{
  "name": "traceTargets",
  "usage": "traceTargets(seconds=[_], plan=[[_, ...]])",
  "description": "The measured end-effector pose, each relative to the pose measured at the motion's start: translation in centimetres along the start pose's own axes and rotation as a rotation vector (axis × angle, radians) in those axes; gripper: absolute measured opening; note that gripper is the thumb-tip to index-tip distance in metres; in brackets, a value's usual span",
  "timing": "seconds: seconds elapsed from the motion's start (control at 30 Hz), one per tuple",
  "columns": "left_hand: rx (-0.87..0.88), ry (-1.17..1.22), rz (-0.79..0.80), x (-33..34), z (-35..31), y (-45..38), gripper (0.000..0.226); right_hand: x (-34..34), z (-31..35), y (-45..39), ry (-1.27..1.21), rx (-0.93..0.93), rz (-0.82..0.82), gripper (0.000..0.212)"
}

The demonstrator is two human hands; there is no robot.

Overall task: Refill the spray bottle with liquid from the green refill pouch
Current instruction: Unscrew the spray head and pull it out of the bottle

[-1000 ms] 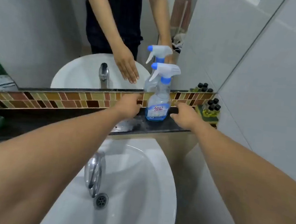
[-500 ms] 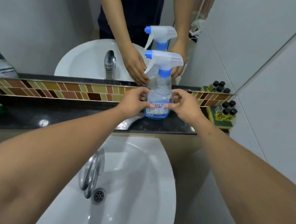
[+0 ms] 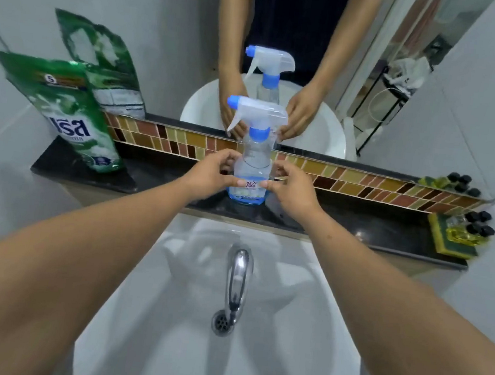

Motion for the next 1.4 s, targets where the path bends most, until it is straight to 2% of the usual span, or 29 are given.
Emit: traceTargets(seconds=[0.13,0.23,0.3,0.4,0.47,0.53,0.6,0.63,0.7,0.8,0.93,1.0,1.07,1.13,1.23,1.33,1.4], plan=[[0.030,0.030,-0.009,-1.5,0.9,0.2,0.049,1.4,0.7,-0.4,-0.015,0.028,-0.006,0.042],[0.078,-0.058,0.030,-2.4,0.3,-0.1,0.048,2.0,0.5,-0.1,-0.132,0.119,0.112,0.050],[0.116,-0.168,0.078,-3.1,-0.6,-0.3,0.050,0.4,1.2,-0.2,-0.252,0.153,0.115,0.059],[0.174,-0.316,0.135,-3.4,-2.1,-0.6,0.059,-4.4,4.1,-0.9,-0.425,0.064,0.050,0.060],[0.185,-0.410,0.158,-3.2,-2.5,-0.9,0.064,-6.3,6.3,-0.7,-0.345,0.002,0.094,0.054],[0.205,-0.477,0.164,-2.6,-2.7,-1.2,0.069,-6.8,7.6,-0.3,-0.034,-0.050,0.112,0.037],[0.225,-0.479,0.133,-1.9,-3.0,-0.7,0.072,-7.0,7.9,-0.3,0.229,-0.063,0.035,0.032],[0.248,-0.473,0.092,-1.5,-3.3,-0.4,0.075,-7.2,7.9,-0.3,0.269,-0.054,-0.018,0.033],[0.285,-0.502,-0.001,-0.4,-3.4,0.4,0.087,-7.5,7.1,-0.2,0.260,-0.017,-0.084,0.036],[0.271,-0.655,-0.102,1.6,-2.8,1.1,0.106,-7.0,5.6,0.0,0.249,0.104,-0.063,0.047],[0.281,-0.743,-0.205,2.3,-2.6,1.5,0.100,-6.2,5.2,0.6,0.135,0.161,-0.062,0.047],[0.293,-0.728,-0.211,2.1,-2.6,1.4,0.097,-6.6,6.0,0.4,0.168,0.079,-0.090,0.038],[0.293,-0.726,-0.204,1.6,-2.6,1.4,0.095,-6.2,6.9,0.3,0.269,-0.030,-0.051,0.028],[0.287,-0.728,-0.211,1.1,-2.7,1.6,0.094,-5.7,7.7,0.5,0.310,-0.072,-0.004,0.030],[0.289,-0.717,-0.241,0.6,-2.8,1.8,0.092,-5.3,7.7,0.4,0.330,0.001,-0.016,0.043],[0.290,-0.727,-0.244,0.6,-2.7,2.0,0.092,-5.1,7.4,0.0,0.199,0.058,-0.041,0.031],[0.277,-0.730,-0.249,0.3,-2.5,2.0,0.092,-4.9,7.6,0.0,0.176,0.048,0.009,0.032]])
Point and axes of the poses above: each hand's wrist, its own y-axis away from the middle knuckle, its own x-axis out of the palm, z = x × y, the point moved 10 cm from there along -y, towards the middle knuckle, and after that the axes turned 3 degrees about -z, right-handed, at the moved point
